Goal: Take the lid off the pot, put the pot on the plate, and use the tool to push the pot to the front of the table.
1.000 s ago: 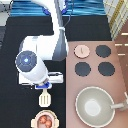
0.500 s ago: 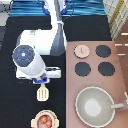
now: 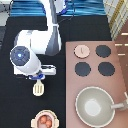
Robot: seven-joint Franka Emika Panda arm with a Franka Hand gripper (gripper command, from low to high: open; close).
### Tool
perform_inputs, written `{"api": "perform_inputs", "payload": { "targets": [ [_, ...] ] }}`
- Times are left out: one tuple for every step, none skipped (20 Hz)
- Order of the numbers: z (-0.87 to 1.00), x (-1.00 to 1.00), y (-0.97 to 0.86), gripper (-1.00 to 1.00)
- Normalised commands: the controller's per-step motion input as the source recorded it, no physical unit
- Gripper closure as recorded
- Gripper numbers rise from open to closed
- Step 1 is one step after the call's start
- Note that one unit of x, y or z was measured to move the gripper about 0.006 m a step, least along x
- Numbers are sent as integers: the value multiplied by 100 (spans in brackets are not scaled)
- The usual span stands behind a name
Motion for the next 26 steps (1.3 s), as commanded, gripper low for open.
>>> {"api": "perform_inputs", "payload": {
  "targets": [
    [-60, -98, 0, 100],
    [-62, -94, 0, 100],
    [-65, -88, 4, 100],
    [-67, -81, 9, 100],
    [-71, -77, 9, 100],
    [-73, -72, 11, 100],
    [-70, -72, 12, 100],
    [-62, -71, 13, 100],
    [-59, -71, 15, 100],
    [-57, -71, 15, 100],
    [-57, -71, 15, 100],
    [-55, -71, 17, 100],
    [-52, -72, 17, 100],
    [-17, -69, 20, 100],
    [43, -52, 27, 100],
    [93, -30, 36, -100],
    [94, -27, 36, -100],
    [95, -30, 43, -100],
    [94, -45, 47, -100],
    [94, -51, 48, -100],
    [95, -53, 51, -100],
    [97, -55, 57, -100],
    [96, -54, 59, -100],
    [98, -55, 62, -100],
    [98, -56, 63, -100],
    [98, -56, 64, -100]
  ]
}}
